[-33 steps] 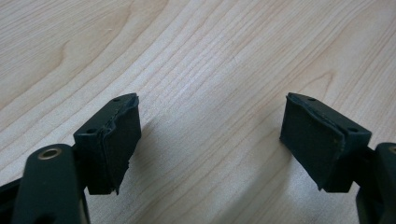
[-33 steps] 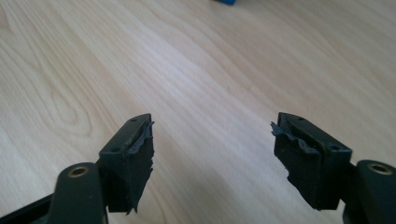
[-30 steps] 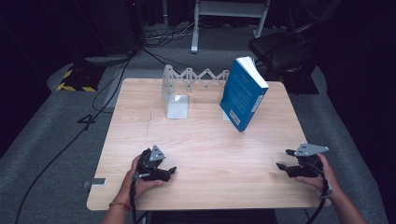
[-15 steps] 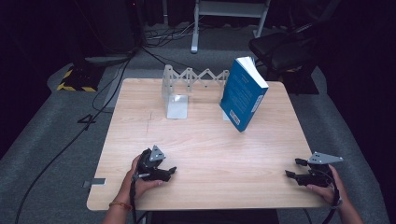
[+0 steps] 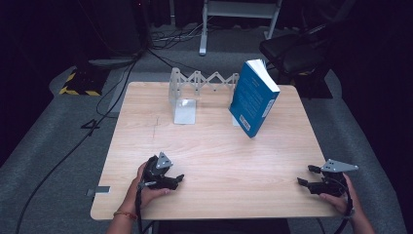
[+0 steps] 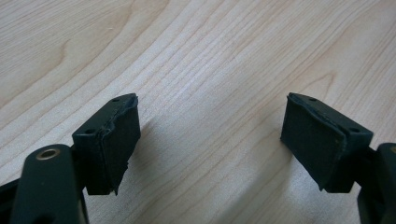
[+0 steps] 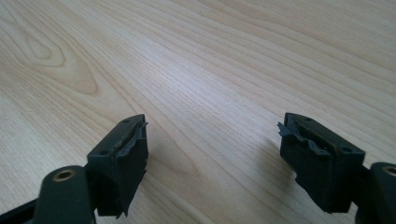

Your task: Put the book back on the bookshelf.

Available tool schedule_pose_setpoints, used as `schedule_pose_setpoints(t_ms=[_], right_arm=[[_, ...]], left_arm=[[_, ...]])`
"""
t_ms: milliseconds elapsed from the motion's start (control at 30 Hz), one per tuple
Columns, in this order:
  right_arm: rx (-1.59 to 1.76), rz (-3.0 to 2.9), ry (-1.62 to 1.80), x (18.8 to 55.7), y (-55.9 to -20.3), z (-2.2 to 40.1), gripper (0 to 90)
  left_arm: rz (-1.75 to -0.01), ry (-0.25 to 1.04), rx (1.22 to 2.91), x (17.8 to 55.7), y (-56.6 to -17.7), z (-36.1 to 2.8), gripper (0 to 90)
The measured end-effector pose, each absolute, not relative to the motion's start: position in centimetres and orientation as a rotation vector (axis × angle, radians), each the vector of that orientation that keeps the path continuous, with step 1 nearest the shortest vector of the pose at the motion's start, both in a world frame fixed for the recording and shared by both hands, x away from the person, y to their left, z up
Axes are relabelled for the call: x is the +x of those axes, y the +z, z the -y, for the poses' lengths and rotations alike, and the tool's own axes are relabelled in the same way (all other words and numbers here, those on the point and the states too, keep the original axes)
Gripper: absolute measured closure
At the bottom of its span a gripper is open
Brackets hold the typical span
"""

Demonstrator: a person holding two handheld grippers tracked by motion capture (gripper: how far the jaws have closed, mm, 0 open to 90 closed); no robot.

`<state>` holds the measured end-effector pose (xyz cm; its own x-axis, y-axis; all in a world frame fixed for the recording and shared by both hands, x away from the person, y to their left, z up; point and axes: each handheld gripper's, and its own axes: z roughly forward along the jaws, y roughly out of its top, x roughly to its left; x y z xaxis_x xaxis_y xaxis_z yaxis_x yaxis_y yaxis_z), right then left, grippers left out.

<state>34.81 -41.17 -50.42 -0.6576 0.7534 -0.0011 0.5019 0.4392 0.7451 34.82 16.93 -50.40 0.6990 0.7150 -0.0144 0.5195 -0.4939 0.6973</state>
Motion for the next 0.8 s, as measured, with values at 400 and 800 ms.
schedule_pose_setpoints(t_ms=[400,800], right_arm=[[1.094,-2.347,1.049,34.82,-50.42,41.14,23.6],[1.094,-2.347,1.048,34.82,-50.42,41.14,23.6]], left_arm=[[-0.934,0.356,2.21,35.01,-50.42,-16.77,19.3],[-0.938,0.358,2.209,35.07,-50.43,-16.69,18.9]])
